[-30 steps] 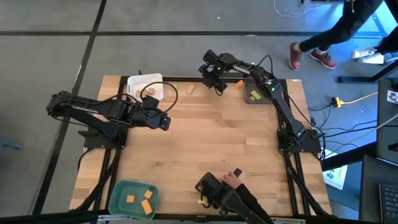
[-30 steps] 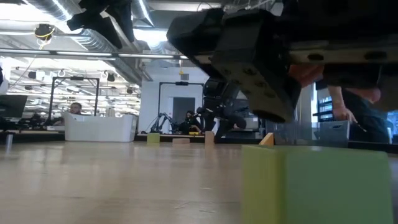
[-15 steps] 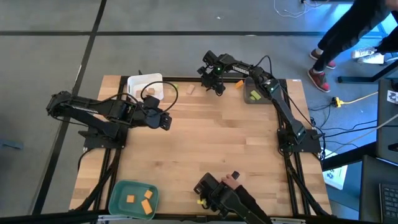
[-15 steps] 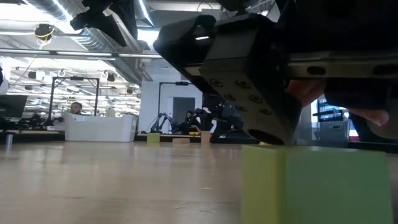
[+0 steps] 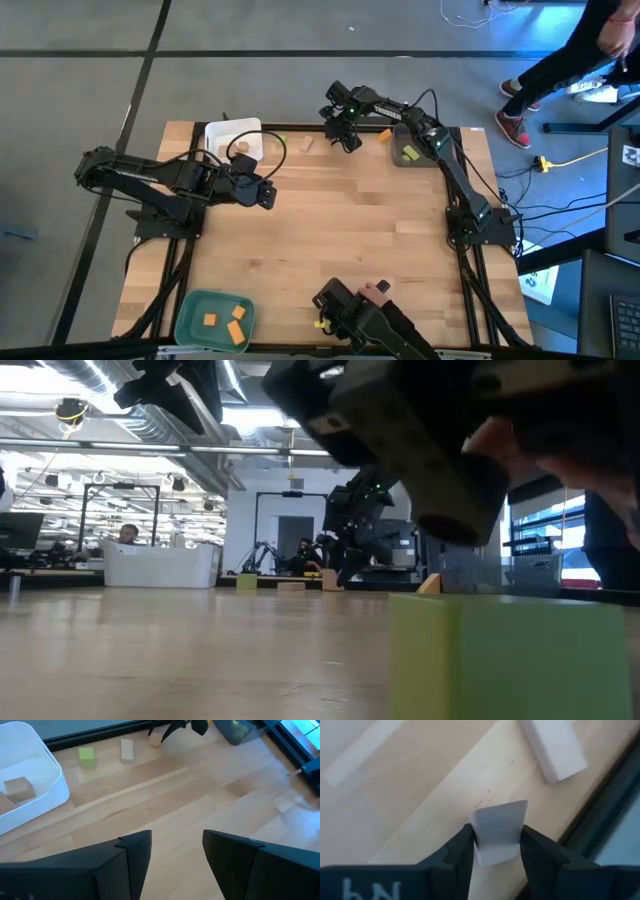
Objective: Sort & place blocks by color
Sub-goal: Put the brown block into the white bin
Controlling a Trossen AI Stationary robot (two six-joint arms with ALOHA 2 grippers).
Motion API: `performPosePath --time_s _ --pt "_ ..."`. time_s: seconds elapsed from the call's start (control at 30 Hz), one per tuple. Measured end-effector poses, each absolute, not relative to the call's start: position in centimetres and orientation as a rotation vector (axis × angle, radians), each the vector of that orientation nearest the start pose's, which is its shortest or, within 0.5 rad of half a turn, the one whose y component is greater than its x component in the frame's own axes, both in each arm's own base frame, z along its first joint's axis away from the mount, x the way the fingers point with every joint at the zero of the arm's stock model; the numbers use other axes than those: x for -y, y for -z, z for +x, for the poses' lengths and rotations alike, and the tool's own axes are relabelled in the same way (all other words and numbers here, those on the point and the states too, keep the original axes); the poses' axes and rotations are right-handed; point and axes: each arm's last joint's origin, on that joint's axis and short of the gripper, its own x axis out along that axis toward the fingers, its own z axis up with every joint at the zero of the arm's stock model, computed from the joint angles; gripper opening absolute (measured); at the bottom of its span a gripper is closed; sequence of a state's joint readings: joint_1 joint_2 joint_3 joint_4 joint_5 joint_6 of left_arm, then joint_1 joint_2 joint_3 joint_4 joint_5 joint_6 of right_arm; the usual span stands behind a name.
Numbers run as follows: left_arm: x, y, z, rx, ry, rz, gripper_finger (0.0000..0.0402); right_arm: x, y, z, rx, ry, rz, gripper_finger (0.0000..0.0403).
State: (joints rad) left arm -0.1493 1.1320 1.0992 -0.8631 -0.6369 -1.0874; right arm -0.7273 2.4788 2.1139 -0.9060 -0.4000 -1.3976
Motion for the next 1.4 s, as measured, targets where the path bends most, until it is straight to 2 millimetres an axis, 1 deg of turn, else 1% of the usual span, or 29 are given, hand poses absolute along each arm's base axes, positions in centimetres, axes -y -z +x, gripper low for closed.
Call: performPosePath --time_s 0.13,0.3,0.5,0.6,0.7,0.8,0.9,1.03,1.13,1.2,1.3,1.4 --pt "1.4 -32.3 21.2 -0.487 -0.833 -0.658 0.0172 32.8 -15.6 38.5 -0.993 -0.428 -0.533 0.0129" --pt "1.4 -32.3 21.2 -0.487 -0.833 -0.658 0.0172 32.4 -16.3 38.5 -1.004 -0.417 -0.513 0.0127" --pt "1.4 -32.3 21.2 -0.490 -0.831 -0.643 0.0172 31.2 -18.8 39.4 -0.951 -0.382 -0.552 0.0126" --pt "1.4 -32.4 21.2 -0.482 -0.843 -0.614 0.0172 30.6 -20.0 40.5 -0.909 -0.282 -0.487 0.0126" --pt "1.3 -32.4 21.1 -0.463 -0.866 -0.595 0.0172 29.9 -20.7 41.9 -0.867 -0.167 -0.404 0.0125" --pt "1.2 -32.4 21.0 -0.462 -0.883 -0.561 0.0172 28.9 -21.3 43.4 -0.810 -0.096 -0.355 0.0125" --pt "1.1 -32.4 20.9 -0.441 -0.925 -0.527 0.0172 27.3 -21.8 45.1 -0.735 -0.068 -0.330 0.0125" --pt "0.8 -32.7 20.6 -0.363 -1.002 -0.472 0.0172 25.4 -22.8 47.2 -0.616 -0.044 -0.324 0.0125" --pt "0.5 -33.7 19.5 -0.290 -1.030 -0.469 0.0172 24.0 -23.6 48.5 -0.518 -0.029 -0.333 0.0124" --pt "0.4 -34.2 18.8 -0.272 -1.024 -0.476 0.0172 23.1 -24.1 49.5 -0.447 -0.024 -0.346 0.0124" --pt "0.3 -34.8 17.9 -0.250 -1.006 -0.475 0.0172 22.1 -24.2 50.6 -0.362 -0.017 -0.344 0.0124" --pt "0.2 -35.4 17.2 -0.221 -0.992 -0.492 0.0172 21.4 -24.5 51.2 -0.308 -0.008 -0.323 0.0124"
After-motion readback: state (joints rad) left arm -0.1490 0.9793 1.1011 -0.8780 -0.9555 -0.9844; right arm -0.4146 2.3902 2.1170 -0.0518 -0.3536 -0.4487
